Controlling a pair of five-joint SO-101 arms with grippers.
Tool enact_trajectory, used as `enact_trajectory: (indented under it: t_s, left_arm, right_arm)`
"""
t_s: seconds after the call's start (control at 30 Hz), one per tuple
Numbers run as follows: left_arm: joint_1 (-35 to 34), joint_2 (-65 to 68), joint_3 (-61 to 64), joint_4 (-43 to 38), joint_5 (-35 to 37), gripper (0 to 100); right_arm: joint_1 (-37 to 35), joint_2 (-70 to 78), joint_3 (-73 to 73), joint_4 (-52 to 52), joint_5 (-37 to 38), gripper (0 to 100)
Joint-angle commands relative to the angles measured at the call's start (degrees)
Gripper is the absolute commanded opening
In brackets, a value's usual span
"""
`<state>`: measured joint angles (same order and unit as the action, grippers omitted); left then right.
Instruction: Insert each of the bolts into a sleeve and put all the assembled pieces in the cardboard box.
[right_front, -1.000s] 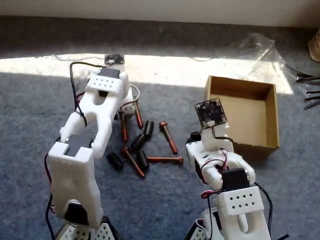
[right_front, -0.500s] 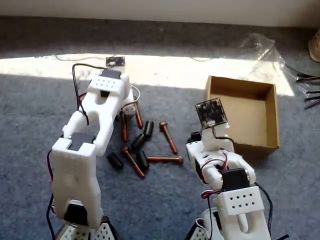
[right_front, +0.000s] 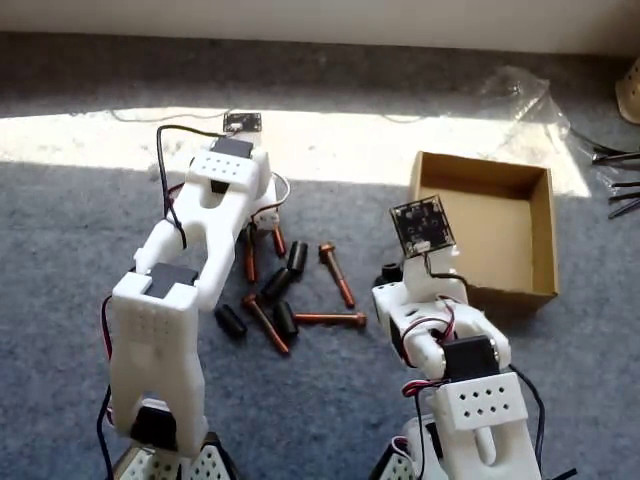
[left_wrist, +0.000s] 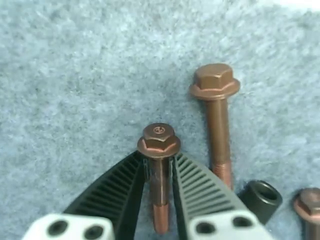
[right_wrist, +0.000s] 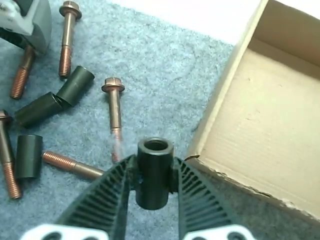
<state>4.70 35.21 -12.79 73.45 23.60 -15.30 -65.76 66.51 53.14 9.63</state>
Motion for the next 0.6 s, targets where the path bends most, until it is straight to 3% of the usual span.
enact_trajectory:
  t_s: [0.0,0.2,0.57]
  left_arm:
    - [-0.04,-3.3,-1.98,0.7,-1.14,1]
    - [0.13,-14.29,-1.54,7.74,-13.89,1]
    - [0.31,-30.2,-1.36,16.88,-22.07,1]
  right_arm:
    - [0.4,-1.19,-0.22,-1.27,-0.53,0.5]
    - [-0.04,-1.19,-0.13,-1.27,-0.62,0.5]
    - [-4.97,-1.19,3.82,-4.26,-0.35,0.5]
